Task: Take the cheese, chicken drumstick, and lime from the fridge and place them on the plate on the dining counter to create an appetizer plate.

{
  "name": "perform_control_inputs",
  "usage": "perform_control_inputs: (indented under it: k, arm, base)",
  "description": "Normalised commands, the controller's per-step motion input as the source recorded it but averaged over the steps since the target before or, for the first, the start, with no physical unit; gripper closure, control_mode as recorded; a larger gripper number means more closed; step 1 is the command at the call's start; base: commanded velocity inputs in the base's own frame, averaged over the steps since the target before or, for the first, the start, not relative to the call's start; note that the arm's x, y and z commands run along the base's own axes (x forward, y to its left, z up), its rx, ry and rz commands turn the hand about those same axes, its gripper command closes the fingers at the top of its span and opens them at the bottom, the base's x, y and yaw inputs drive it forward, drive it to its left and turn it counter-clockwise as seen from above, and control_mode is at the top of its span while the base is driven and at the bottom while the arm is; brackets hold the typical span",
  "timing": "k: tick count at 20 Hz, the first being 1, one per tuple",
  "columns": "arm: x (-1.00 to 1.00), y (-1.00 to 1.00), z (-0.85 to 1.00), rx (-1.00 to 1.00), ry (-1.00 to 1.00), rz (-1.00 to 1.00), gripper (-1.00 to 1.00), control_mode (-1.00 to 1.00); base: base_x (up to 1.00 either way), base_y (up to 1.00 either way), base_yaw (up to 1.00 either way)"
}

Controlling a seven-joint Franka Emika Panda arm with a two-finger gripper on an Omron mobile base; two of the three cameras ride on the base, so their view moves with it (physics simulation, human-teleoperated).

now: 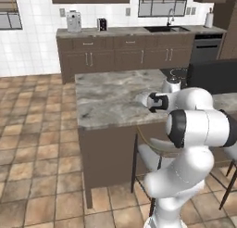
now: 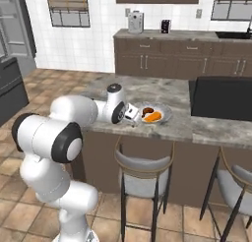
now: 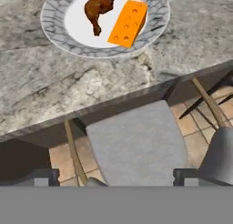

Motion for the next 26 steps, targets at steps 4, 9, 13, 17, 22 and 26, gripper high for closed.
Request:
perform_control_inputs:
  k: [4, 9, 13, 17, 22, 26]
  arm:
    - [0.00, 0.00, 0.00, 0.00, 0.00, 0.00, -1.00, 1.00]
    - [0.00, 0.00, 0.00, 0.00, 0.00, 0.00, -1.00, 1.00]
    - [0.00, 0.00, 0.00, 0.00, 0.00, 0.00, -1.00, 1.00]
    - [0.00, 0.00, 0.00, 0.00, 0.00, 0.00, -1.00, 1.00]
    - [0.00, 0.00, 0.00, 0.00, 0.00, 0.00, -1.00, 1.00]
    - [0.00, 0.00, 0.00, 0.00, 0.00, 0.00, -1.00, 1.00]
  base:
    - [-0.49, 1.00, 0.09]
    - [0.00, 1.00, 0.23]
    - [0.00, 1.00, 0.28]
    - [0.25, 1.00, 0.22]
    - [0.62, 1.00, 0.17]
    - [0.89, 0.97, 0.08]
